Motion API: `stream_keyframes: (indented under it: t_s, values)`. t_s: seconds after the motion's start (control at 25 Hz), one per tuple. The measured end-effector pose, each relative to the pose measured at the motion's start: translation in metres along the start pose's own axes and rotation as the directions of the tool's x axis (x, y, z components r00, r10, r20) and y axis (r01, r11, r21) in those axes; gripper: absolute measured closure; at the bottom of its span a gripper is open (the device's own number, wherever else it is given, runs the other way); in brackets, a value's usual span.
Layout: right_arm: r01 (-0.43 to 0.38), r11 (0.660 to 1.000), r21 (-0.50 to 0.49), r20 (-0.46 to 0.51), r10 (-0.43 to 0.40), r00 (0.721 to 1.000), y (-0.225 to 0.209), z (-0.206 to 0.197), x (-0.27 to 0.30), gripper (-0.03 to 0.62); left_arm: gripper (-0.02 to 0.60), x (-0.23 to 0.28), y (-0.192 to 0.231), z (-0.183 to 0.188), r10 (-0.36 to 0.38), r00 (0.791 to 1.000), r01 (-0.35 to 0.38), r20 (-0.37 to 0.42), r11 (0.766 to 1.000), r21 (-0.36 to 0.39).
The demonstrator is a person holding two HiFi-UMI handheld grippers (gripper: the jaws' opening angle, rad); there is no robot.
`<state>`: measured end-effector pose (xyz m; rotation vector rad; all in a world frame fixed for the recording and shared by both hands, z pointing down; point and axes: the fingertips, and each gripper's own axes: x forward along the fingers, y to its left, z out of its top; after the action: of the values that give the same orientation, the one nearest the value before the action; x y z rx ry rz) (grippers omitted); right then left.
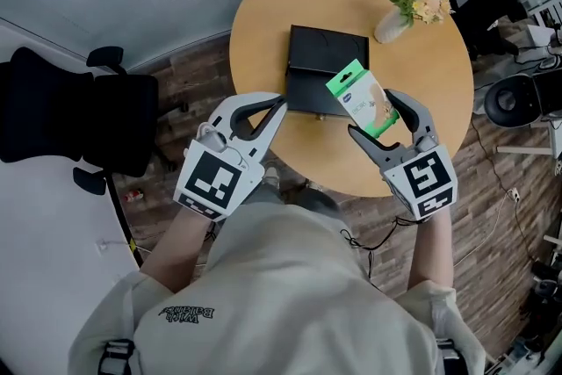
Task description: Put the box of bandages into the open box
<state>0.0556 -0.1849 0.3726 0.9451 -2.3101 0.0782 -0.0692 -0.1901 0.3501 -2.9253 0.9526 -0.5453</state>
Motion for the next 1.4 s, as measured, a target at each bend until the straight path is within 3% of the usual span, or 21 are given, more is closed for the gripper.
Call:
stream_keyframes:
  t_s: [0.24, 0.6, 0.88, 1.24, 1.4]
  values:
    - [-0.092, 0.995, -0.040, -0.037, 0.090, 0.995, -0.013, -0.013, 0.024, 0.238, 0.559, 0.012, 0.012, -0.012, 0.050, 0.998, -0.053, -0.038, 0.996, -0.065]
    - [-0.233, 0.969, -0.084, -0.119, 0.223, 0.968, -0.019, -0.041, 0.061, 0.238, 0.558, 0.037, 0.017, -0.026, 0.084, 0.992, -0.092, -0.098, 0.993, -0.080]
    - [-0.292, 0.950, -0.107, -0.176, 0.271, 0.946, -0.026, -0.066, 0.084, 0.238, 0.558, 0.053, 0.016, -0.043, 0.100, 0.985, -0.114, -0.140, 0.989, -0.098]
    - [-0.386, 0.919, -0.075, -0.217, 0.363, 0.906, -0.019, -0.094, 0.119, 0.238, 0.558, 0.077, 0.016, -0.074, 0.088, 0.973, -0.112, -0.213, 0.988, -0.106]
    - [-0.433, 0.900, -0.060, -0.224, 0.410, 0.884, -0.015, -0.103, 0.136, 0.238, 0.558, 0.087, 0.018, -0.093, 0.062, 0.976, -0.106, -0.208, 0.972, -0.208]
